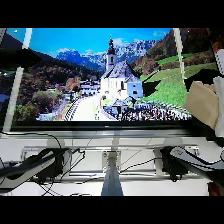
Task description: Fold the clothes and pants, and hang the long-sleeved shirts on hangers.
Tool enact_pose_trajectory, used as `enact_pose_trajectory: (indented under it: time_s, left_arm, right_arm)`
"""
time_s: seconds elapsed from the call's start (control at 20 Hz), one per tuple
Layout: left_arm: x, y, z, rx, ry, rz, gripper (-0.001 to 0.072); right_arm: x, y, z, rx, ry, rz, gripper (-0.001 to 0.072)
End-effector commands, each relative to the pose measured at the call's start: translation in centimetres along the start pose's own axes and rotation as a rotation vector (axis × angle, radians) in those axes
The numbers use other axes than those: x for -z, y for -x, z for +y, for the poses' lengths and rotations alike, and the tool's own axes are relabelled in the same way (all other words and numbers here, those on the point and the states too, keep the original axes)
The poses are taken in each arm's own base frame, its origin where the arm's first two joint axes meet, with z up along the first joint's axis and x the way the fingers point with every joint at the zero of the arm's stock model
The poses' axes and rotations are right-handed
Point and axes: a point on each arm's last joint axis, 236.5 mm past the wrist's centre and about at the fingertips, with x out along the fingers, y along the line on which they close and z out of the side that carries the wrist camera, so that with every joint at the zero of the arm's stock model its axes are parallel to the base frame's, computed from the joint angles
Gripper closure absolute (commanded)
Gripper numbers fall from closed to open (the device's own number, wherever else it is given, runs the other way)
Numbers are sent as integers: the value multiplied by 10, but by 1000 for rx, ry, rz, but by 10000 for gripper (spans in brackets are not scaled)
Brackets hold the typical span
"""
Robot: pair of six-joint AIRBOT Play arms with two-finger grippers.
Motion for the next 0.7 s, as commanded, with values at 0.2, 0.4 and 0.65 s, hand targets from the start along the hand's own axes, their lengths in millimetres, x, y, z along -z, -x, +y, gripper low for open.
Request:
enact_pose_trajectory:
  time_s: [0.2, 0.4, 0.65]
  left_arm:
    - [0, 0, 0, 0, 0, 0, 695]
    - [0, 0, 0, 0, 0, 0, 696]
    - [0, 0, 0, 0, 0, 0, 695]
  right_arm:
    - [113, 10, 174, -254, 675, 46, 701]
    - [214, 53, 244, -385, 1034, -23, 701]
    - [298, 94, 269, -512, 1279, -82, 700]
